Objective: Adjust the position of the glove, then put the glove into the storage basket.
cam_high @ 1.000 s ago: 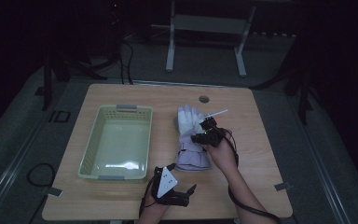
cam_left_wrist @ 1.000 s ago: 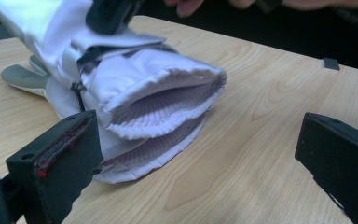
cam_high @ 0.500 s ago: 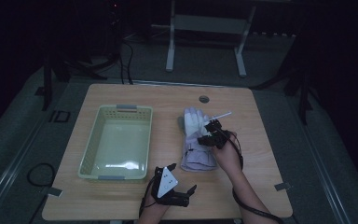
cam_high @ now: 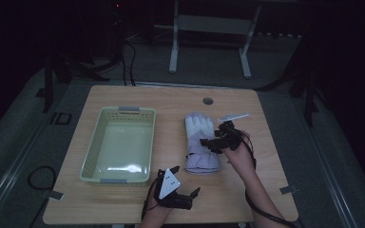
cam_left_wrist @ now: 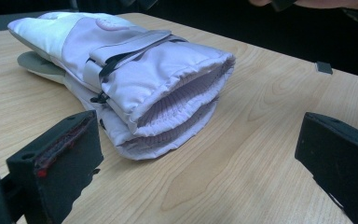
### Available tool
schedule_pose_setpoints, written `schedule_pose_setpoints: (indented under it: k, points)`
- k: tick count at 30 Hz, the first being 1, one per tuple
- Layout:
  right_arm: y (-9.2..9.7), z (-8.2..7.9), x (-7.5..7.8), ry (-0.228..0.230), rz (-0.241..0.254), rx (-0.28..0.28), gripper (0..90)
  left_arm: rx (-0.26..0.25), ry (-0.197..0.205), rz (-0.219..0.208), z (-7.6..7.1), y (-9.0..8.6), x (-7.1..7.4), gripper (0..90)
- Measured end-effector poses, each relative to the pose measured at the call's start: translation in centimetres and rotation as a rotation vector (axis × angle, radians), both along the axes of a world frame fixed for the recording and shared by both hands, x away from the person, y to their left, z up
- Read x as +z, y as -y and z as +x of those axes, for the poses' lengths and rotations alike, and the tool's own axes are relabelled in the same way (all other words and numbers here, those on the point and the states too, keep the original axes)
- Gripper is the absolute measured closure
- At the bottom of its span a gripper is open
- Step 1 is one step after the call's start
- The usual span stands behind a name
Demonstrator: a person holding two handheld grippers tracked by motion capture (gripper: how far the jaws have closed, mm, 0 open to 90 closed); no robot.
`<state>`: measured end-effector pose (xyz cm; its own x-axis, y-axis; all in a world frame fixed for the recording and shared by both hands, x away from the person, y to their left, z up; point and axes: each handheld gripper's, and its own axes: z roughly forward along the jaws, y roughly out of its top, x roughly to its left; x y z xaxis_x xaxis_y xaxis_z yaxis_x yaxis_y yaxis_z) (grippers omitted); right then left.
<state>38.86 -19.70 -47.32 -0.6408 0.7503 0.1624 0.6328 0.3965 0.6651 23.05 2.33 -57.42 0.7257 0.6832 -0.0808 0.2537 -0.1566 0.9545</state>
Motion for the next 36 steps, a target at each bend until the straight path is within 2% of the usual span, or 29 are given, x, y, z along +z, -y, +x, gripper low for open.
schedule_pose_setpoints:
  k: [2, 3, 4, 5, 6, 8, 11, 13, 14, 16, 18, 20, 22, 24, 25, 26, 27, 28, 29, 30, 31, 32, 33, 34, 35, 36]
  points:
    - [0.3, -0.3, 0.3, 0.035, 0.014, 0.03, 15.3, 0.008, -0.005, 0.0, 0.1, 0.0, 0.0, 0.7]
    - [0.3, -0.3, 0.3, 0.035, 0.014, 0.03, 15.3, 0.008, -0.005, 0.0, 0.1, 0.0, 0.0, 0.7]
    - [0.6, -0.7, 0.6, 0.082, -0.008, 0.056, 14.2, 0.005, -0.016, 0.006, 0.2, 0.1, 0.0, 0.7]
    - [0.6, -0.7, 0.6, 0.082, -0.008, 0.056, 14.2, 0.005, -0.016, 0.006, 0.2, 0.1, 0.0, 0.7]
    - [0.8, -0.9, 0.6, 0.099, -0.023, 0.072, 14.2, 0.006, -0.016, 0.002, 0.2, 0.1, 0.0, 0.7]
    - [1.2, -1.0, 0.7, 0.111, -0.019, 0.116, 14.2, -0.008, -0.023, 0.005, 0.2, 0.2, 0.3, 0.6]
    - [2.1, -1.0, 0.6, 0.136, -0.035, 0.164, 14.4, -0.023, -0.015, 0.019, 0.1, 0.5, 1.3, 0.6]
    - [2.7, -1.0, 0.8, 0.171, -0.048, 0.184, 14.3, -0.004, 0.013, 0.029, 0.1, 0.6, 2.2, 0.7]
    - [3.1, -1.0, 0.9, 0.181, -0.043, 0.185, 14.3, 0.003, 0.02, 0.016, 0.2, 0.6, 2.6, 0.7]
    - [3.9, -1.0, 1.2, 0.187, -0.023, 0.186, 14.6, 0.004, 0.005, -0.009, 0.5, 0.6, 3.6, 0.7]
    - [4.6, -0.7, 1.4, 0.161, 0.006, 0.174, 14.1, 0.008, -0.031, 0.009, 1.1, 0.7, 4.5, 0.7]
    - [5.0, -0.6, 1.6, 0.172, 0.016, 0.169, 13.7, 0.006, -0.061, 0.038, 2.0, 1.1, 5.4, 0.7]
    - [5.2, -0.5, 1.8, 0.166, 0.023, 0.153, 13.6, -0.025, -0.065, 0.015, 2.8, 1.1, 6.2, 0.7]
    - [5.4, -0.3, 1.8, 0.181, 0.04, 0.14, 13.5, -0.027, -0.068, -0.003, 3.8, 1.1, 7.2, 0.7]
    - [5.5, -0.2, 1.8, 0.176, 0.042, 0.139, 13.2, -0.04, -0.062, -0.002, 4.6, 1.2, 8.0, 0.7]
    - [5.5, -0.2, 1.8, 0.176, 0.042, 0.139, 13.2, -0.04, -0.062, -0.002, 4.6, 1.2, 8.0, 0.7]
    - [5.3, 0.0, 1.5, 0.178, 0.055, 0.136, 11.9, -0.039, -0.074, 0.019, 5.9, 1.4, 9.0, 0.7]
    - [5.3, 0.0, 1.5, 0.178, 0.055, 0.136, 11.9, -0.039, -0.074, 0.019, 5.9, 1.4, 9.0, 0.7]
    - [5.0, 0.2, 1.2, 0.167, 0.056, 0.148, 14.0, -0.04, -0.126, 0.022, 7.1, 1.6, 9.6, 0.8]
    - [5.0, 0.2, 1.2, 0.167, 0.056, 0.148, 14.0, -0.04, -0.126, 0.022, 7.1, 1.6, 9.6, 0.8]
    - [4.7, 0.4, 0.8, 0.183, 0.026, 0.148, 18.5, -0.05, -0.162, 0.053, 8.1, 1.8, 10.0, 0.8]
    - [4.7, 0.4, 0.8, 0.183, 0.026, 0.148, 18.5, -0.05, -0.162, 0.053, 8.1, 1.8, 10.0, 0.8]
    - [4.6, 0.6, 0.5, 0.188, 0.023, 0.154, 27.2, -0.035, -0.145, 0.099, 8.6, 2.2, 10.1, 3.1]
    - [4.6, 0.6, 0.5, 0.188, 0.023, 0.154, 27.2, -0.035, -0.145, 0.099, 8.6, 2.2, 10.1, 8.6]
    - [4.3, 0.8, 0.1, 0.189, 0.001, 0.16, 41.7, -0.002, -0.124, 0.124, 8.8, 2.4, 10.0, 12.6]
    - [4.3, 0.8, 0.1, 0.189, 0.001, 0.16, 41.7, 0.031, -0.132, 0.15, 9.2, 2.5, 9.8, 12.6]
